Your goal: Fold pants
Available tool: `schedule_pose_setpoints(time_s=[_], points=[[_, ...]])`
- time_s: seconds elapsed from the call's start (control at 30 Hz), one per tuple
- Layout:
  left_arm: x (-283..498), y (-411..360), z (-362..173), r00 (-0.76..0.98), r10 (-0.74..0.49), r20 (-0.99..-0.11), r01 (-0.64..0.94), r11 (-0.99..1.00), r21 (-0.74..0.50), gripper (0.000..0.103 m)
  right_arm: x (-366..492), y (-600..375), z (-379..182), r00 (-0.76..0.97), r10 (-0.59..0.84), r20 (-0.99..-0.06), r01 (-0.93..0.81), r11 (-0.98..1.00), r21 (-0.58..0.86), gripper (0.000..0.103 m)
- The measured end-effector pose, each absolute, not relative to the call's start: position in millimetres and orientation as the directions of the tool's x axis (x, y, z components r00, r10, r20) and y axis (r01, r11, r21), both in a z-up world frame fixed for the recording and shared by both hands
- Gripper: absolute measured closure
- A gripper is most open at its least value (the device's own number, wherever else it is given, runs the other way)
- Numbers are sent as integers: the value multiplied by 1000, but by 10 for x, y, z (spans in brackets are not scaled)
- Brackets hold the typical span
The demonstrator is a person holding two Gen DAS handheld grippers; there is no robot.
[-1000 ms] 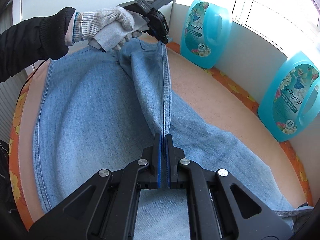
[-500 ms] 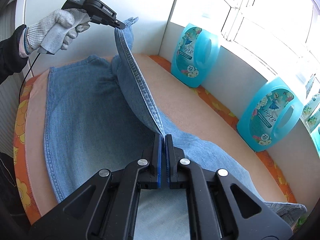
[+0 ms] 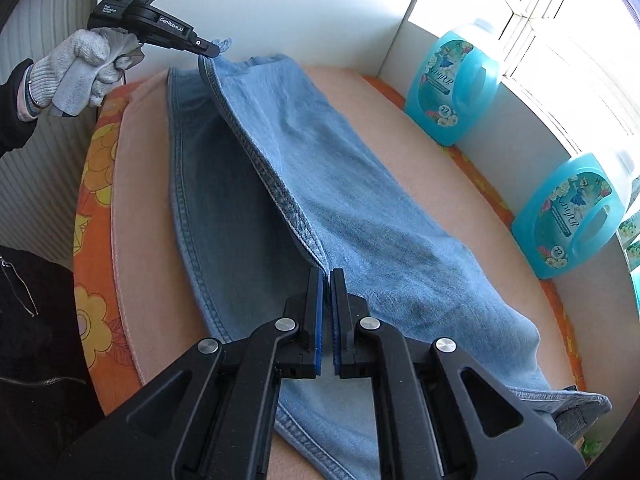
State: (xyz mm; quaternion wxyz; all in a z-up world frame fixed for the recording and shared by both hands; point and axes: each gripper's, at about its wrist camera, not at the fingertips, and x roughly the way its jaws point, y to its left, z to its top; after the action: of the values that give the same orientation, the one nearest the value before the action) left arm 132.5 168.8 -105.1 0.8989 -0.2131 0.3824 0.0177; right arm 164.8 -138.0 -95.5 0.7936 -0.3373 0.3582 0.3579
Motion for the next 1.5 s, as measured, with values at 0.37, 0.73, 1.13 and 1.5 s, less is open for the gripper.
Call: schedule_pose_setpoints(time_s=[0.37, 0.73, 1.13, 1.5], points=[[1145, 1813, -1301, 701, -149, -697, -204, 895, -397, 94, 1703, -1226, -959, 267, 352, -897, -892, 442, -93, 90], [1025, 2025, -1332, 720, -109, -686, -286, 853, -436, 66, 2493, -325, -396, 216, 555, -803, -910, 412, 40, 65], [1126, 2169, -1302, 714, -59, -698, -389, 796, -465, 48, 3885, 1326, -650, 165, 640, -751, -880, 438, 180, 40], [1142, 2178, -1404, 689, -1, -725, -457, 775, -436, 48, 4421, 2199, -1293, 77, 635, -768, -836, 461, 297, 40]])
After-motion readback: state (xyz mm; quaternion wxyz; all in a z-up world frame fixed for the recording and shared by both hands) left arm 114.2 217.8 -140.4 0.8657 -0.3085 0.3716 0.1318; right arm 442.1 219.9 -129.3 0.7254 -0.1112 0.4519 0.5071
